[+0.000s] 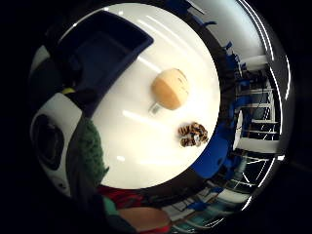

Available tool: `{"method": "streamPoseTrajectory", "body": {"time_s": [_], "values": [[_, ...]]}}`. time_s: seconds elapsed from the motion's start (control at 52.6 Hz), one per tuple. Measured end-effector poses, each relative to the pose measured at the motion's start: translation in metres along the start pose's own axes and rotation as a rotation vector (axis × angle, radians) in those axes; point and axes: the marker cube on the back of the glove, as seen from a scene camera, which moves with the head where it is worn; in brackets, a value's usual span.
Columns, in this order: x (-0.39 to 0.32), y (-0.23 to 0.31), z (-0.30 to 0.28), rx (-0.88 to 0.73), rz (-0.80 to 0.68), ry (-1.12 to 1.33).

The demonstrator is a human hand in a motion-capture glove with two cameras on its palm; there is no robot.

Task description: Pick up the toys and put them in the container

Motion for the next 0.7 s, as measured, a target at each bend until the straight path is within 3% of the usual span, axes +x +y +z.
{"method": "streamPoseTrajectory", "body": {"time_s": [0.114,0.19,0.285,0.419,0.59,0.704], "values": [[-0.029,-0.021,0.011,-0.020,-0.134,0.080],[-0.058,-0.033,0.017,-0.027,-0.084,0.027],[-0.070,-0.040,0.027,-0.028,-0.171,0.149],[-0.097,-0.051,0.034,-0.021,-0.067,0.097],[-0.086,-0.043,0.044,-0.131,-0.175,0.166],[-0.066,-0.041,0.047,-0.134,-0.111,0.187]]}}
